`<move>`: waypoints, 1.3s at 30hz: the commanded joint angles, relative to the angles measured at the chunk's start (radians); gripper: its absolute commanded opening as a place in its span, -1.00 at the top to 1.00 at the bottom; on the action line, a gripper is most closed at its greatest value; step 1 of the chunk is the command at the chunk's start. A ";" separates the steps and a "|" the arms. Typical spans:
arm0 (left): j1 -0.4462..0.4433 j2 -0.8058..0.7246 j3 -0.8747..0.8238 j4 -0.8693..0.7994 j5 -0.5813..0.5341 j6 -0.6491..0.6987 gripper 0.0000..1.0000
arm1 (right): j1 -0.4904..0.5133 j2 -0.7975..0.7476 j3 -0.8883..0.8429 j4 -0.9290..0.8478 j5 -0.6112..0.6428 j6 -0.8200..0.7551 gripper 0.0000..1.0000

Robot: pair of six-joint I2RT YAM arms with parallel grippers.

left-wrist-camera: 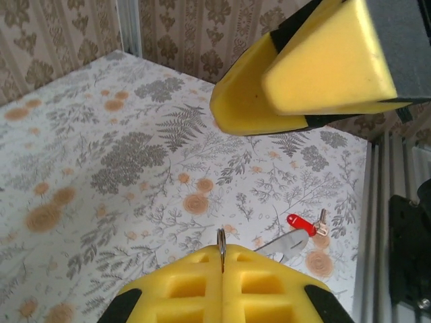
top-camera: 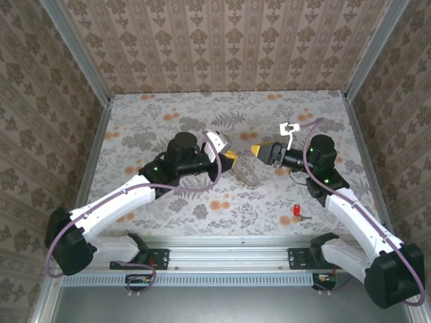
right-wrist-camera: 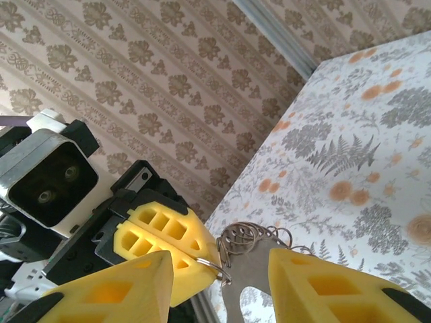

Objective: Put the keys on the keyring

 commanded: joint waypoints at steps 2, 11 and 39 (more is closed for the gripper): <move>-0.004 -0.028 -0.005 0.115 0.044 0.125 1.00 | 0.001 -0.021 -0.022 0.055 -0.071 0.026 0.14; -0.002 -0.013 0.015 0.129 0.144 0.139 1.00 | 0.022 0.006 -0.028 0.120 -0.112 0.032 0.21; 0.035 0.019 0.049 0.153 0.317 0.043 1.00 | 0.096 0.025 -0.011 0.097 -0.166 -0.038 0.48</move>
